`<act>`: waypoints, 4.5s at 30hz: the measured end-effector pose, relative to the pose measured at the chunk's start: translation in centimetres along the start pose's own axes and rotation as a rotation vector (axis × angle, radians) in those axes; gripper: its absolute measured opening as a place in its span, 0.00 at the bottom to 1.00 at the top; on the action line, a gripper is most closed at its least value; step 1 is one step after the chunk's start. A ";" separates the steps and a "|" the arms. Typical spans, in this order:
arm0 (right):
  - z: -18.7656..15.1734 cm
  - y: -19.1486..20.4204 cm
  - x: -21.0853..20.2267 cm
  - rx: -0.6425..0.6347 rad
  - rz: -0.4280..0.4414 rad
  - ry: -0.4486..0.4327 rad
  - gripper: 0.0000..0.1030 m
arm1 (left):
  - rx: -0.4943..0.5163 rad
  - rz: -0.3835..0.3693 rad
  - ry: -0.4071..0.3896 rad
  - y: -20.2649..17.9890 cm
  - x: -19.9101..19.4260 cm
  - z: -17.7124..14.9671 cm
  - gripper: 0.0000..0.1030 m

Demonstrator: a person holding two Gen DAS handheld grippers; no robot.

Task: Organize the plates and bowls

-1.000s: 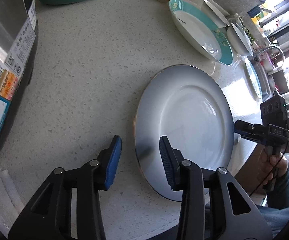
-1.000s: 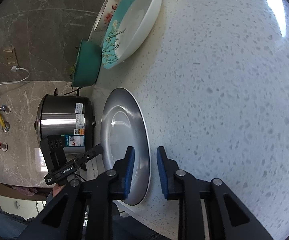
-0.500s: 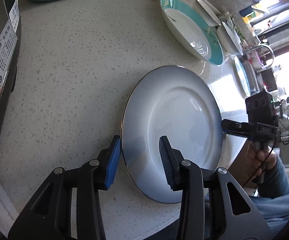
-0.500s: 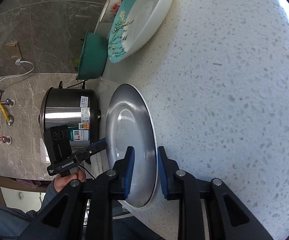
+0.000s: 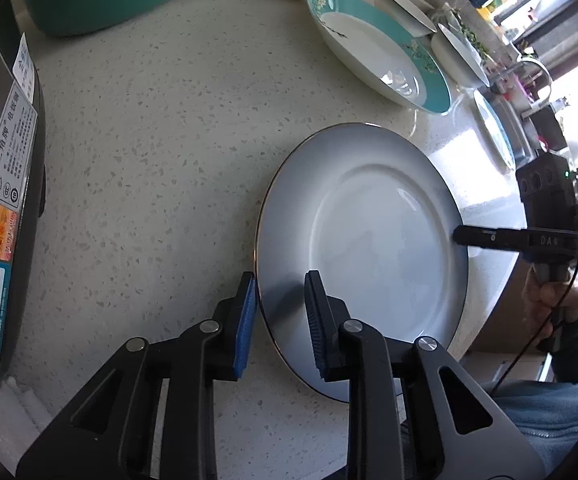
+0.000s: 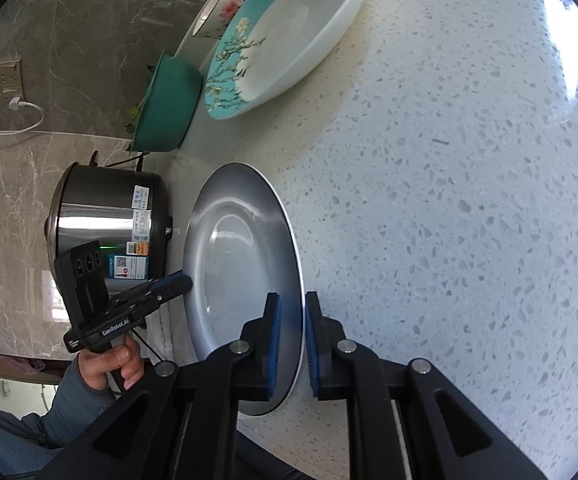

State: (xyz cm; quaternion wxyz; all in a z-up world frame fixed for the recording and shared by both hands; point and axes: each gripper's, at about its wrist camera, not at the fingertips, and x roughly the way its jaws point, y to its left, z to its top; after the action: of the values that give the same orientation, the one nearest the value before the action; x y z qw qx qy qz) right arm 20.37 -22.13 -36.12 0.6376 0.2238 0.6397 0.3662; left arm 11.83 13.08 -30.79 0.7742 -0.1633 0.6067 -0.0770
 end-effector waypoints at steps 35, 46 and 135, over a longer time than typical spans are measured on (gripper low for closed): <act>1.5 -8.0 -12.5 0.051 -0.139 -0.110 0.17 | 0.063 -0.033 -0.023 -16.2 5.4 4.3 0.21; 4.7 -10.3 -13.3 -0.002 -0.158 -0.087 0.17 | 0.024 0.010 -0.048 -17.9 8.7 6.3 0.22; 22.5 -32.0 -30.2 -0.046 0.137 0.166 0.08 | -0.228 0.001 -0.066 -43.7 26.9 23.2 0.12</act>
State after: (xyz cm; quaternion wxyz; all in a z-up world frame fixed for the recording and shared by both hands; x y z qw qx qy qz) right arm 50.84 -61.02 -38.74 0.5610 0.2213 0.6648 0.4408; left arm 44.44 -32.59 -35.42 0.7701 -0.2524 0.5859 -0.0019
